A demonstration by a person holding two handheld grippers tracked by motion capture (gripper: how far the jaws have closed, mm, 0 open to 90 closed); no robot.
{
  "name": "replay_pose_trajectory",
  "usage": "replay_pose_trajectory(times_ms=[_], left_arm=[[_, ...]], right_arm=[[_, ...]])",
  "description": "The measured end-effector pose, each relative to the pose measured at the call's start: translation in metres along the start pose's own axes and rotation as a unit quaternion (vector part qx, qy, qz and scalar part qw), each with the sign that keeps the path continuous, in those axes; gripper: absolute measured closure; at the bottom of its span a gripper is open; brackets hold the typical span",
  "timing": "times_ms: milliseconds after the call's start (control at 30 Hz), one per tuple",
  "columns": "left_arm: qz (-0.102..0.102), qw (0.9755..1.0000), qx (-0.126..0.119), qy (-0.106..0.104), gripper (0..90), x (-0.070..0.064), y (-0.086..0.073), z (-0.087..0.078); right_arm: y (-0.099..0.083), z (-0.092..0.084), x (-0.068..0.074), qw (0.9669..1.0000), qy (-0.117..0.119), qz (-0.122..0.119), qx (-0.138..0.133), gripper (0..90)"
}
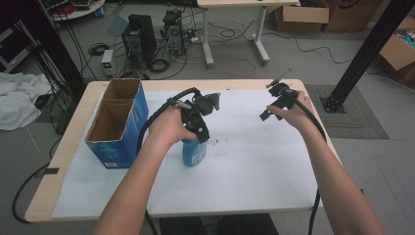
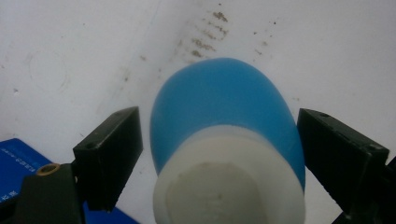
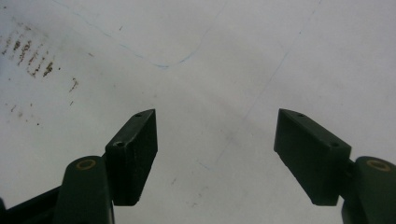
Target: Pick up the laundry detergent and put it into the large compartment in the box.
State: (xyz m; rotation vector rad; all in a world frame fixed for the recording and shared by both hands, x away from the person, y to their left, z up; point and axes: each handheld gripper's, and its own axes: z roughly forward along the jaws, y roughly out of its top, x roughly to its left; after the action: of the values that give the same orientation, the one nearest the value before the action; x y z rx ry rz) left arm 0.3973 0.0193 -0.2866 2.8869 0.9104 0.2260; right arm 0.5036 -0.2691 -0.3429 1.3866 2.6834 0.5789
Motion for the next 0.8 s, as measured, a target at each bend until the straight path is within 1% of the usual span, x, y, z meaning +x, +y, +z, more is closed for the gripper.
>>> replay_pose_trajectory(times_ms=[233, 400, 633, 733, 800], left_arm=[[-0.004, 1.0, 0.006, 0.001, 16.5, 0.0002, -0.0002, 0.0036], [-0.008, 0.9999, 0.007, -0.003, 17.1, 0.0012, 0.0002, 0.0042], [-0.008, 0.9999, 0.008, -0.003, 18.4, 0.0012, 0.001, 0.0055], [-0.009, 0.9999, 0.011, -0.002, 18.4, 0.0012, 0.0015, 0.0066], [-0.008, 0.9999, 0.01, 0.003, 18.4, 0.0009, 0.0018, 0.0072]], right_arm=[[-0.0004, 0.0001, 0.0002, 1.0, 0.001, -0.001, 0.0, 30.4], [-0.0011, 0.0003, 0.0003, 1.0, 0.001, 0.0, 0.001, 30.4], [-0.002, 0.001, -0.0009, 1.0, 0.002, -0.001, -0.001, 30.4], [-0.0018, 0.0009, -0.0007, 1.0, 0.002, -0.001, -0.001, 30.4], [-0.0017, 0.0008, -0.0007, 1.0, 0.002, -0.001, -0.001, 30.4]])
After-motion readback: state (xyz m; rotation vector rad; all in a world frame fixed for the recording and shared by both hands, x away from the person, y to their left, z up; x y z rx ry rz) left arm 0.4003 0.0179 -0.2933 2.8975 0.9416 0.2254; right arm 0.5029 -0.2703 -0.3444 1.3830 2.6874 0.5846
